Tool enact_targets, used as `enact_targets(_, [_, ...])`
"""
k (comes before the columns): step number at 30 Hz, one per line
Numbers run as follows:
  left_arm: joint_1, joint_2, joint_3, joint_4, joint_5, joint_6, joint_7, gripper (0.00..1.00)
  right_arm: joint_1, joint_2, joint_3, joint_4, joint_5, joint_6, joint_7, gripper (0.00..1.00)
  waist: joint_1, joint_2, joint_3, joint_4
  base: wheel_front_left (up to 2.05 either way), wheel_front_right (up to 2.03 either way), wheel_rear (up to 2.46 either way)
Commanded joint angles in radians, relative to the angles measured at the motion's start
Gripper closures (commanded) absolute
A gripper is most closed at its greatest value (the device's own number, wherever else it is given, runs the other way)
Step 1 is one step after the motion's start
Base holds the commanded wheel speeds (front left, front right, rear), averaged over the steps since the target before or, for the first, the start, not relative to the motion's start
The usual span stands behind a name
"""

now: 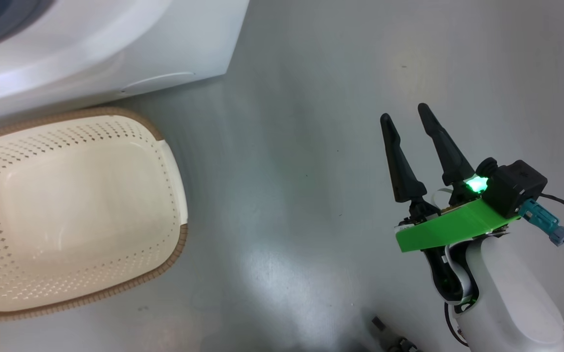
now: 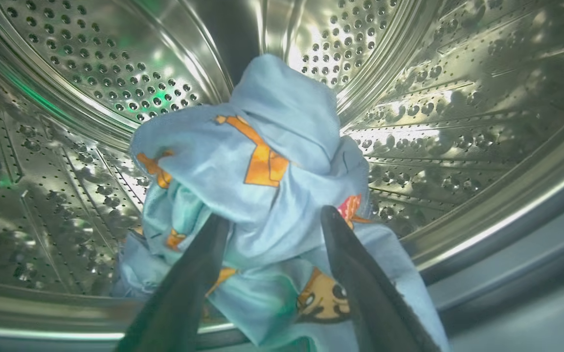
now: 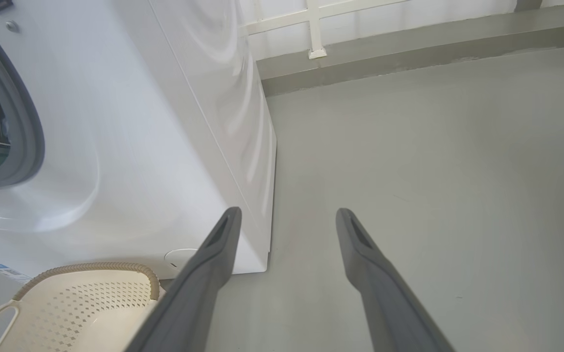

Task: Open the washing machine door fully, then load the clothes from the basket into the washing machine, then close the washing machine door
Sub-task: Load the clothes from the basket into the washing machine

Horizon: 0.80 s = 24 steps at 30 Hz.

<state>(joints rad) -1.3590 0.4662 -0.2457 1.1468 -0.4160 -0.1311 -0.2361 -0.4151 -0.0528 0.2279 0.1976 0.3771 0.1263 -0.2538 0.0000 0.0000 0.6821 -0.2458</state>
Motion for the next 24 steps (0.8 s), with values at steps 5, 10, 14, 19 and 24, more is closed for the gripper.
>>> enact_targets(5, [-0.008, 0.046, -0.03, -0.013, -0.053, 0.001, -0.011, 0.0, 0.009, 0.003, 0.015, -0.012, -0.008, 0.004, -0.008, 0.0, 0.0, 0.0, -0.019, 0.007, 0.0, 0.0, 0.0])
enact_targets(10, [0.037, 0.042, -0.039, -0.046, -0.106, 0.001, -0.024, 0.0, 0.015, 0.003, 0.009, -0.006, -0.019, 0.004, -0.008, 0.0, 0.0, 0.0, -0.052, 0.016, 0.0, 0.0, 0.0])
enact_targets(14, [0.113, 0.05, 0.001, -0.136, -0.13, 0.0, -0.025, 0.0, 0.018, -0.003, 0.001, -0.004, -0.025, 0.004, -0.008, 0.0, 0.0, 0.0, -0.083, 0.025, 0.0, 0.0, 0.0])
enact_targets(19, [0.254, 0.042, 0.076, -0.259, -0.12, 0.0, -0.025, 0.0, 0.026, -0.023, -0.005, 0.002, -0.024, 0.004, -0.008, 0.0, 0.0, 0.0, -0.132, 0.04, 0.0, 0.0, 0.0])
enact_targets(24, [0.41, 0.003, 0.149, -0.37, -0.07, 0.0, -0.025, 0.0, 0.046, -0.05, -0.012, 0.01, -0.022, 0.004, -0.008, 0.0, 0.0, 0.0, -0.196, 0.062, 0.0, 0.0, 0.0])
